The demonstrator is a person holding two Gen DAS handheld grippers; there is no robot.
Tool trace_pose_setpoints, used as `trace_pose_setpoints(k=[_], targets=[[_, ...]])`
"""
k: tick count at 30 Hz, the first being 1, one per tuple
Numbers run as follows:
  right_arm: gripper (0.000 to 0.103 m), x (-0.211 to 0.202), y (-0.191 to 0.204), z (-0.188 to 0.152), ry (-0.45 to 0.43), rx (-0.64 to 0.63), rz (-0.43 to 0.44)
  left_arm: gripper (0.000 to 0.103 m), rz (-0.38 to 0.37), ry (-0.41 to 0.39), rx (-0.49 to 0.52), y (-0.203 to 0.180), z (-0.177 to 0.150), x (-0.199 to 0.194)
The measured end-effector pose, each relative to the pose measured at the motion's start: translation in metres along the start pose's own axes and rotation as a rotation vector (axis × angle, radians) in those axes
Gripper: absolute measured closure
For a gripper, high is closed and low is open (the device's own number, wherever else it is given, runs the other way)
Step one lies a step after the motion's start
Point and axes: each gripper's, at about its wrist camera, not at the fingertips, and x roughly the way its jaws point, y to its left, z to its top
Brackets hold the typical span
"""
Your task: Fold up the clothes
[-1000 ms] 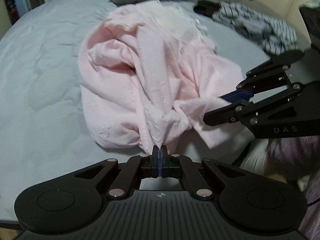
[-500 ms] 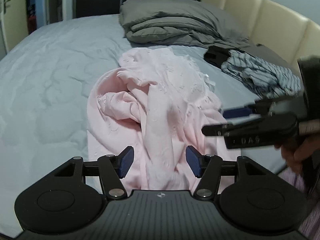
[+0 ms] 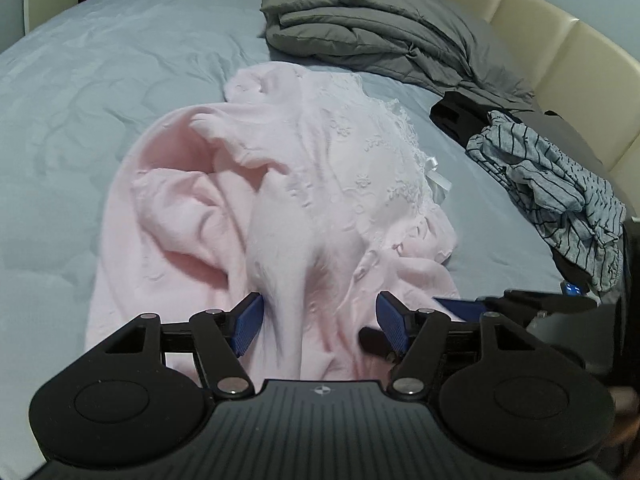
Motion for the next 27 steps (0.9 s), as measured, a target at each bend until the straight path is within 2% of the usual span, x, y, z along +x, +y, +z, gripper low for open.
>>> trace_pose_setpoints(k=[1,2,3,4,5,7,13,21,23,27], targets=[[0.051,0.001,0.001,0.001,0.006,0.001,0.005,0.054,0.01,0.01,0.001,0.0,-0.001,0.003],[0.06,0.002,0.0,0.0,0.015,0.001,0.012,0.07,0.021,0.021,0.002,0.0,-0.002,0.006],[0.076,0.003,0.0,0.0,0.024,0.0,0.019,0.081,0.027,0.033,0.007,0.0,-0.002,0.009],[0.084,0.004,0.0,0.0,0.032,-0.002,0.023,0.084,0.03,0.042,0.013,0.0,-0.002,0.011],[0.085,0.004,0.0,-0.001,0.036,-0.003,0.026,0.094,0.036,0.048,0.021,0.0,-0.003,0.012],[0.095,0.002,0.0,-0.001,0.04,-0.006,0.04,0.099,0.052,0.054,0.045,-0.001,-0.005,0.01],[0.098,-0.007,0.015,-0.008,0.053,-0.085,0.087,0.102,0.057,0.08,0.13,-0.003,-0.016,-0.004],[0.098,-0.024,0.038,-0.029,0.102,-0.187,0.145,0.103,0.022,0.161,0.177,0.019,-0.051,-0.034],[0.098,-0.027,0.043,-0.035,0.116,-0.213,0.156,0.103,0.018,0.188,0.188,0.022,-0.049,-0.042],[0.098,-0.035,0.05,-0.043,0.135,-0.253,0.196,0.103,0.006,0.189,0.203,0.03,-0.062,-0.059]])
